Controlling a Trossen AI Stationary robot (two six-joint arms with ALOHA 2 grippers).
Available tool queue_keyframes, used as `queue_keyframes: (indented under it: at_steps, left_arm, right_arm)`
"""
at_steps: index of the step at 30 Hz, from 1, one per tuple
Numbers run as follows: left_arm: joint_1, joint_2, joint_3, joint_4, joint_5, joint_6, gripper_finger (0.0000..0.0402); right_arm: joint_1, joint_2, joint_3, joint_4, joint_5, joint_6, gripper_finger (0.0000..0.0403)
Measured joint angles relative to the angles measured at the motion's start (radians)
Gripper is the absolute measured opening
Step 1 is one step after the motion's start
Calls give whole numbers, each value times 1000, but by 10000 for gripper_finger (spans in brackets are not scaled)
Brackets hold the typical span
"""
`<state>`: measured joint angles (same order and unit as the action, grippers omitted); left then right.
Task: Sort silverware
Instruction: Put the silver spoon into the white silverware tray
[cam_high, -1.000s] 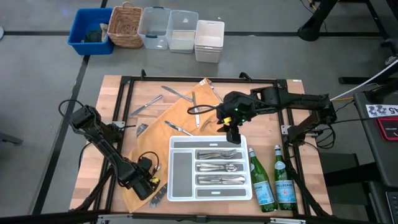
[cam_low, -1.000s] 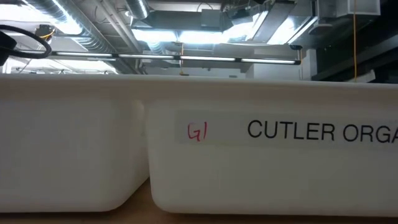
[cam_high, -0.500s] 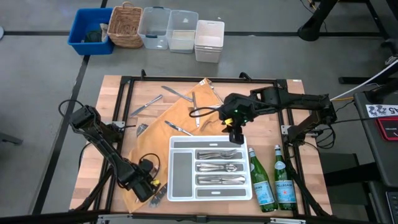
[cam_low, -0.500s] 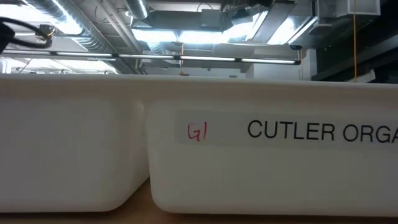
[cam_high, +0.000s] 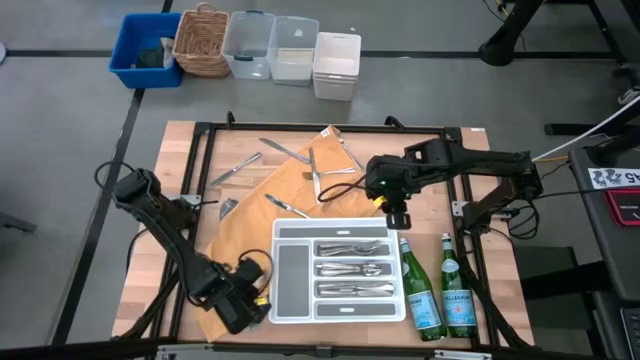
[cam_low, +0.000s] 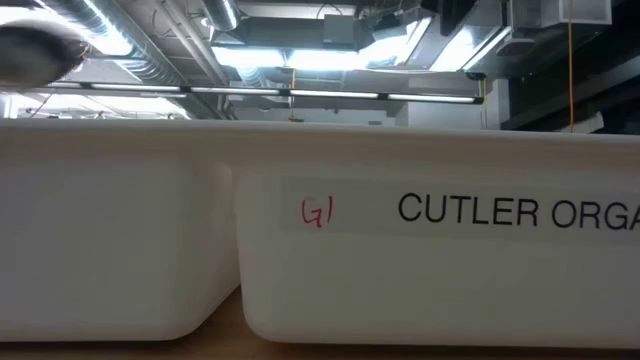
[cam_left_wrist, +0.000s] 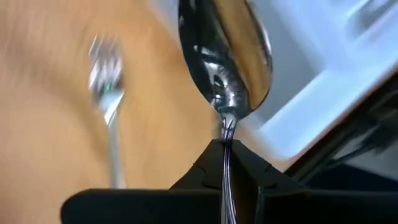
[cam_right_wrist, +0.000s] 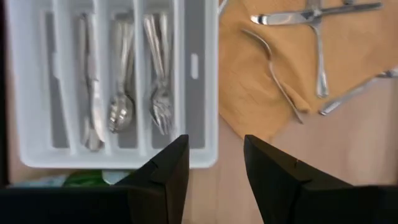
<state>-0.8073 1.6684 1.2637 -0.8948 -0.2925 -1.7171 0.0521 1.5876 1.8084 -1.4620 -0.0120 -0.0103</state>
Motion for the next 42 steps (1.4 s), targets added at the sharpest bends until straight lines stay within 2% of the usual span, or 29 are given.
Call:
queue_keyframes:
  at_steps: [3,7,13,17,21,25,28,34,37,42]
  left_arm:
    - [61,0,29,47,-109,144,3]
    - [189,0,25,239,-162,480,2]
    - [411,0,20,522,-155,1023,3]
    - [530,8,20,638,-50,1252,3]
    - [591,34,19,677,109,1359,5]
    - [589,71,19,672,198,1400,6]
    - [575,109,18,675,215,1420,7]
    - [560,184,18,738,218,1438,7]
    - [558,226,18,777,218,1456,7]
    - [557,290,19,820,227,1464,7]
  right_arm:
    - [0,-10,1,-28,56,-28,156]
    - [-12,-21,1,-30,95,-52,156]
    - [-80,-45,1,-27,92,-51,156]
    - [-145,-50,1,-22,91,-51,156]
    - [-222,-52,1,8,91,-51,156]
    - [-315,-52,1,54,82,-51,156]
    - [-385,-52,-7,122,60,-51,156]
    - [-501,-52,-95,294,-63,-48,156]
    - [-525,-52,-171,365,-101,-47,156]
    - [-524,-52,-311,457,-104,-64,156]
